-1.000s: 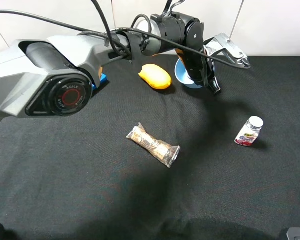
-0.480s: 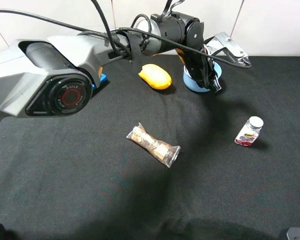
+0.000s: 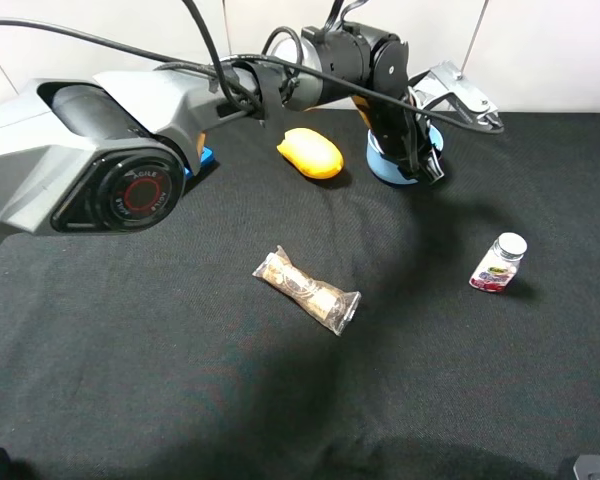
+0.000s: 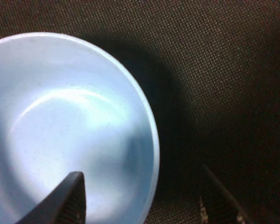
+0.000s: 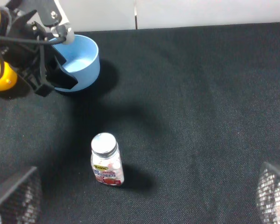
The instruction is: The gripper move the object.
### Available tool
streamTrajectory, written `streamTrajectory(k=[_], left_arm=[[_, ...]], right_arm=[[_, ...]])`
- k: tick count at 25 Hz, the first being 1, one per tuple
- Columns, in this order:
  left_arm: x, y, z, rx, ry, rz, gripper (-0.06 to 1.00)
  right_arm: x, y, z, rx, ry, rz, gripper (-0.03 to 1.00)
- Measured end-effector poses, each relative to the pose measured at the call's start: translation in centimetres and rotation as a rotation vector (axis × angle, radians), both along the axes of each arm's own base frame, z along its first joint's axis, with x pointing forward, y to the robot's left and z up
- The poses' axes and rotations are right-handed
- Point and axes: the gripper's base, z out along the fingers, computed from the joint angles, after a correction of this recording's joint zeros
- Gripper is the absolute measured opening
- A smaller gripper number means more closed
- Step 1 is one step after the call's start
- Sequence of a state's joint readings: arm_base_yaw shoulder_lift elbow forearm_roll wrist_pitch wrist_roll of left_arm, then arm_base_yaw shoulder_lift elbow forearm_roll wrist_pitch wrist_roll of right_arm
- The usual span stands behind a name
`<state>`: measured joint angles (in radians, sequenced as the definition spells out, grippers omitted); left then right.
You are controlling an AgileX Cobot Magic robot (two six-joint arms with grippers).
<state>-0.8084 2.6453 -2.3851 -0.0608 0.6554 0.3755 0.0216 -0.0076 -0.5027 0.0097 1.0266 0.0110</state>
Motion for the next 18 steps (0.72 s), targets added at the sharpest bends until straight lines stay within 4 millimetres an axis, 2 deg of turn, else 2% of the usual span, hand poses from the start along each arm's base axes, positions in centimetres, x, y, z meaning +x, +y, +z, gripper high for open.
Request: streamTrajectory(k=[4, 10, 18], left_arm=[[-0.2, 0.2, 1.5, 0.011, 0.011, -0.006, 0.53], [-0.9, 0.8, 4.8, 0.022, 0.031, -0.005, 0.58], [-2.4, 2.5, 7.9, 0.114, 0.16, 0.062, 0.59]], right_arm=[[0.0, 0.0, 0.0, 0.0, 0.0, 0.0, 0.69], [0.0, 0.0, 0.0, 0.0, 0.0, 0.0, 0.69], [0.0, 0.0, 0.0, 0.0, 0.0, 0.0, 0.69]])
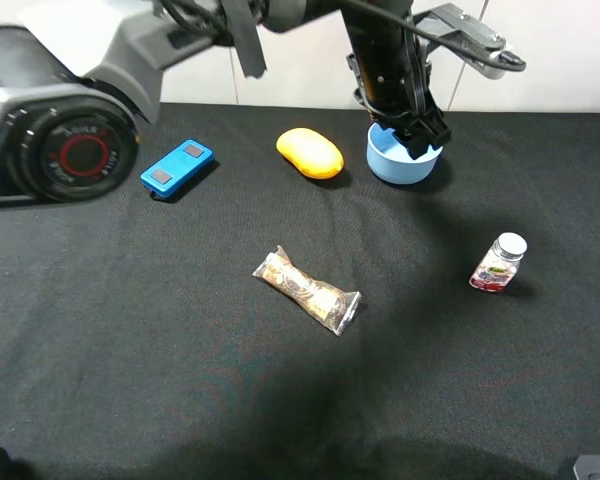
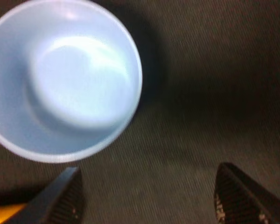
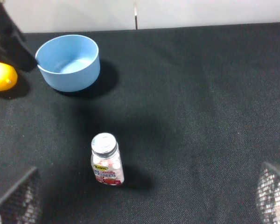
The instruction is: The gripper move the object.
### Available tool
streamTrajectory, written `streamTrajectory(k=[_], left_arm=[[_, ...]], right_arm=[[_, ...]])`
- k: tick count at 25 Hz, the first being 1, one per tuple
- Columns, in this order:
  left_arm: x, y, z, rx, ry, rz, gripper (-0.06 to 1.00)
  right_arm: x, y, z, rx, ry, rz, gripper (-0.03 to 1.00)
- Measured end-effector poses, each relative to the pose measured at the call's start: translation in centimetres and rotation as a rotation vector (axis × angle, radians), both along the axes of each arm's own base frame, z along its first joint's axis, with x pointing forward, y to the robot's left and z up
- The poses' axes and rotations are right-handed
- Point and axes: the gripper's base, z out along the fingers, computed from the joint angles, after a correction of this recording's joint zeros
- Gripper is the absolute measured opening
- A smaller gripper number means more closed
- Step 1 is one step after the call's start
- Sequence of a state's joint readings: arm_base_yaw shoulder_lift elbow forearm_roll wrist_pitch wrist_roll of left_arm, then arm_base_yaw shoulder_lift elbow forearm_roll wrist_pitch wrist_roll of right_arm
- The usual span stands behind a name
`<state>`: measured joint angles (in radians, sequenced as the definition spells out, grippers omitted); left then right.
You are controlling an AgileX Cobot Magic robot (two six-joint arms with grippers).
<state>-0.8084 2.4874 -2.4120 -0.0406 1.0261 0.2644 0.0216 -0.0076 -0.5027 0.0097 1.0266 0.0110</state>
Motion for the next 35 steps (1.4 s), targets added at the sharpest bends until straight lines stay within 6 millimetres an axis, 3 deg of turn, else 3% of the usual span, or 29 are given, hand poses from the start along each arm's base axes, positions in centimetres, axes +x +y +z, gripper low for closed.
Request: streamTrajectory(k=[5, 10, 19, 27, 35], left_arm=[[-0.8, 1.3, 1.2, 0.106, 0.059, 0.02, 0.59], [-1.2, 1.7, 3.5, 0.081, 0.025, 0.022, 0.6], [-2.4, 2.9, 8.6, 0.012, -0.031, 0.034, 0.78], [-5.1, 5.7, 11.9, 0.017, -0.012, 0.057, 0.91], [-8.6, 9.5, 15.2, 0.011, -0.006, 0.077, 0.97]], right_arm=[[0.0, 0.0, 0.0, 0.0, 0.0, 0.0, 0.69], [0.0, 0.0, 0.0, 0.0, 0.0, 0.0, 0.69], [0.0, 0.0, 0.0, 0.001, 0.0, 0.001, 0.69], [0.0, 0.0, 0.0, 0.001, 0.0, 0.001, 0.69], [0.0, 0.0, 0.0, 0.001, 0.0, 0.001, 0.69]])
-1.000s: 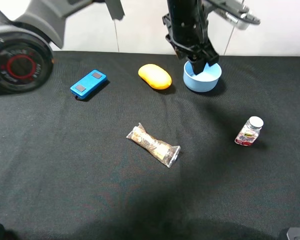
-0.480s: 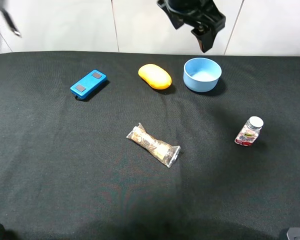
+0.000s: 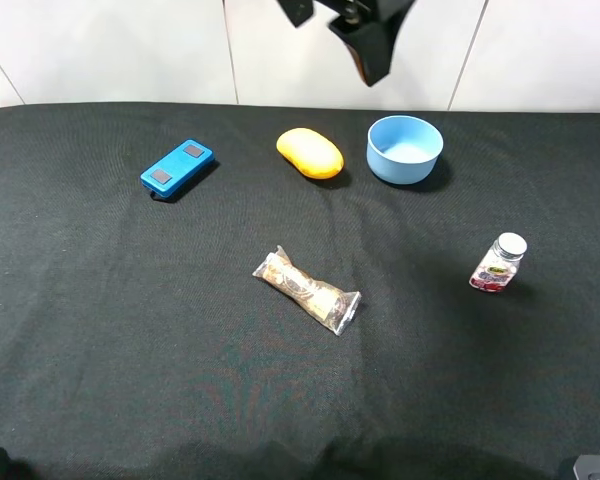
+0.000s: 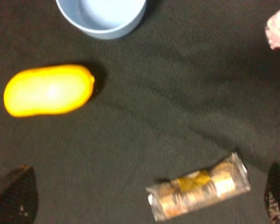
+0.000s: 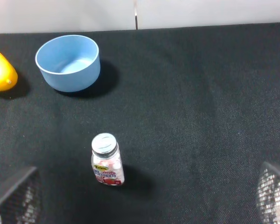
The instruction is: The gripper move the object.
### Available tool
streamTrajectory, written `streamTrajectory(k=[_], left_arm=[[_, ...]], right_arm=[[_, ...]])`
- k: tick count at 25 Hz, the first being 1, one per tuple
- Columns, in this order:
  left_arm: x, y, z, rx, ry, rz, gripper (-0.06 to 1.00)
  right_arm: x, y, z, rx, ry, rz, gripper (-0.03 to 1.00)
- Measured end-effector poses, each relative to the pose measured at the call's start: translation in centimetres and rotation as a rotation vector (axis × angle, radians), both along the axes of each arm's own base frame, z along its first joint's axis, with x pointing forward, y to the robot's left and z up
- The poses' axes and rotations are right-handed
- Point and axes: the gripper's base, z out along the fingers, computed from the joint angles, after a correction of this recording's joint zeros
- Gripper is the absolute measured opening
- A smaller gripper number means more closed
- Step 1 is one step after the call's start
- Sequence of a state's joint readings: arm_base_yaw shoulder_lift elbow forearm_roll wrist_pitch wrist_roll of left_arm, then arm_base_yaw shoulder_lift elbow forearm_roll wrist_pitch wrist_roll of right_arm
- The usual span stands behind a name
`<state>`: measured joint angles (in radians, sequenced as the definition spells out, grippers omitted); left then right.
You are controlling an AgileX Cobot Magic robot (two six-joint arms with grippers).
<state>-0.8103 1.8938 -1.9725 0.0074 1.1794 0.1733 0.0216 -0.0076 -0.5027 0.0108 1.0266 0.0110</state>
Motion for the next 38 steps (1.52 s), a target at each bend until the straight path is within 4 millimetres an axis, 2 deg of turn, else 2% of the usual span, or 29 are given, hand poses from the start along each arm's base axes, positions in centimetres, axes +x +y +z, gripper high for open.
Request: streamTrajectory(k=[8, 18, 27, 33, 38], left_arm=[[-4.6, 4.8, 1.3, 0.019, 0.035, 0.028, 0.97], [-11.4, 11.9, 1.1, 0.028, 0.053, 0.028, 0.97], [-17.3, 18.0, 1.3, -0.043, -0.012, 0.027, 0.97], [-20.2, 21.2, 0.1, -0.082, -0.044, 0.036, 0.97], [-22.4, 24.2, -1.2, -0.143, -0.07, 0.144, 0.97]], right_arm=[[0.0, 0.0, 0.0, 0.0, 0.0, 0.0, 0.69], [0.0, 0.0, 0.0, 0.0, 0.0, 0.0, 0.69], [0.0, 0.0, 0.0, 0.0, 0.001, 0.0, 0.69], [0.0, 0.0, 0.0, 0.0, -0.001, 0.0, 0.69], [0.0, 0.0, 0.0, 0.0, -0.002, 0.0, 0.69]])
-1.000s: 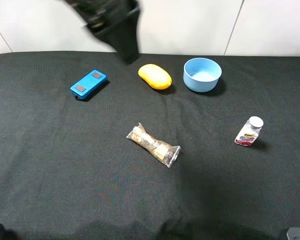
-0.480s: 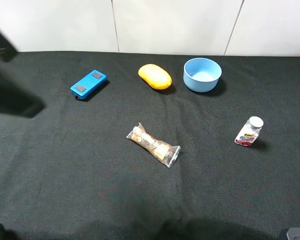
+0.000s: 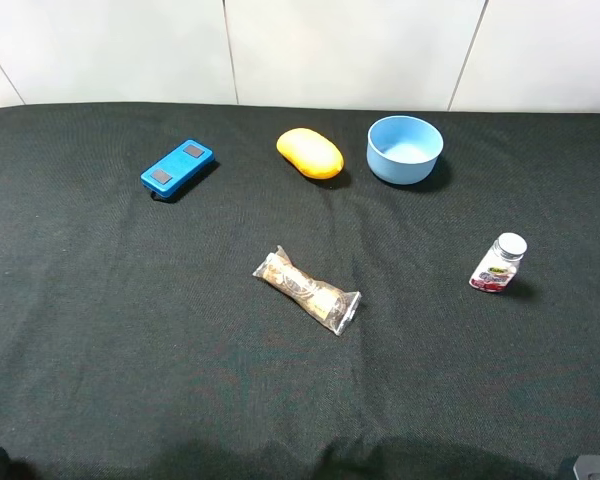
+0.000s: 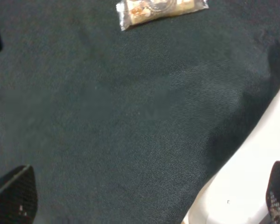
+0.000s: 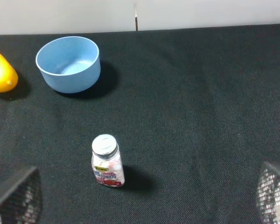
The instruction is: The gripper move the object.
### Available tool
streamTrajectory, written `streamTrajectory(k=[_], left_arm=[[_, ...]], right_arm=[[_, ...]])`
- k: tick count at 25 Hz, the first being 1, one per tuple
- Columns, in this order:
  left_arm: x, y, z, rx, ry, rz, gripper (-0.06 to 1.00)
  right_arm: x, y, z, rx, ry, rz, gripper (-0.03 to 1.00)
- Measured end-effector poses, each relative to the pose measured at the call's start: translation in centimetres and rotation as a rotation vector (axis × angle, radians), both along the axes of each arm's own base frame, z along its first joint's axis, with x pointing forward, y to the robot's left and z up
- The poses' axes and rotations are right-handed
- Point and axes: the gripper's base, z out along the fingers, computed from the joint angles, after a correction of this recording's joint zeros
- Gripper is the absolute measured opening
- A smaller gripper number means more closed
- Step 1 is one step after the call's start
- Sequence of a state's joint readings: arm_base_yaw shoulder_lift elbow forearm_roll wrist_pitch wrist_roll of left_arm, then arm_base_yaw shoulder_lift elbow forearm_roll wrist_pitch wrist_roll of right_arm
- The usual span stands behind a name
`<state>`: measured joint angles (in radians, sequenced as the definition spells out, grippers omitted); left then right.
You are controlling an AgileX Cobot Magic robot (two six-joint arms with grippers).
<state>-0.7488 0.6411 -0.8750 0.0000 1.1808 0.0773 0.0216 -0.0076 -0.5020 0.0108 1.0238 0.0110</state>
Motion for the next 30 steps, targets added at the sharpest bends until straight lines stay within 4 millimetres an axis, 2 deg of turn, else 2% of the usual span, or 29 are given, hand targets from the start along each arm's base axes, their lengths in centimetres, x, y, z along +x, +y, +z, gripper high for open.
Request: streamTrajectory(k=[5, 11, 20, 30], left_arm=[[-1.5, 2.4, -1.0, -0.046, -0.051, 0.159, 0.97], [-3.0, 4.0, -2.2, -0.075, -0.103, 0.345, 0.97], [-3.8, 4.8, -4.1, -0.085, -0.147, 0.535, 0.97], [-4.2, 5.0, -7.5, -0.103, -0.191, 0.611, 0.97]], right_arm=[[0.0, 0.0, 0.0, 0.0, 0.0, 0.0, 0.69], [0.0, 0.0, 0.0, 0.0, -0.001, 0.0, 0.69], [0.0, 0.0, 0.0, 0.0, -0.001, 0.0, 0.69], [0.0, 0.0, 0.0, 0.0, -0.001, 0.0, 0.69]])
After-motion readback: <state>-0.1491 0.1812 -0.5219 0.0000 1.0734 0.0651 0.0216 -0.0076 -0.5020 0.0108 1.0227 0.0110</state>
